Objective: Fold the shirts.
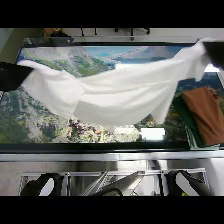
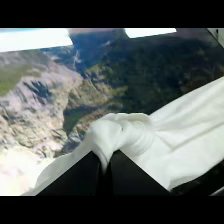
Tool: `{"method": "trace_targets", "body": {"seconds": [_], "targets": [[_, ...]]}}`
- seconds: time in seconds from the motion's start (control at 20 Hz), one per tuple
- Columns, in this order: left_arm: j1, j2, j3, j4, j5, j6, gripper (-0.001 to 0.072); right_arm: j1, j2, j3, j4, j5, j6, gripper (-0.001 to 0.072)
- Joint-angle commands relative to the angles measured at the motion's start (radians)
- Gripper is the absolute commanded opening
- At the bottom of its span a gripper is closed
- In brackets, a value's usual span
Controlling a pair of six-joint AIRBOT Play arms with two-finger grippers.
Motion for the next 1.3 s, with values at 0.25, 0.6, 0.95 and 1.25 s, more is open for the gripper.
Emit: {"method": "trace_targets", "body": {"seconds": [0.25,0.6,0.95,1.25], "targets": [[-0.121,-0.406,-0.415,-0.005,0.452,0.073,0.0014,0.245,-0.312,-0.427,-0.203,-0.494,-0.1,0.0021],[-0.116,-0.642,-0.201,-0.013,0.352,0.073,0.0014,0.243,-0.562,-0.382,0.132,-0.388,-0.374,0.002],[-0.111,-0.305,0.131,-0.068,0.194,0.072,0.0015,0.243,-0.222,-0.094,0.131,-0.189,-0.375,0.0021],[-0.109,0.053,0.347,-0.079,0.204,0.069,0.0015,0.243,0.167,0.078,0.077,-0.335,-0.398,0.0026]]}}
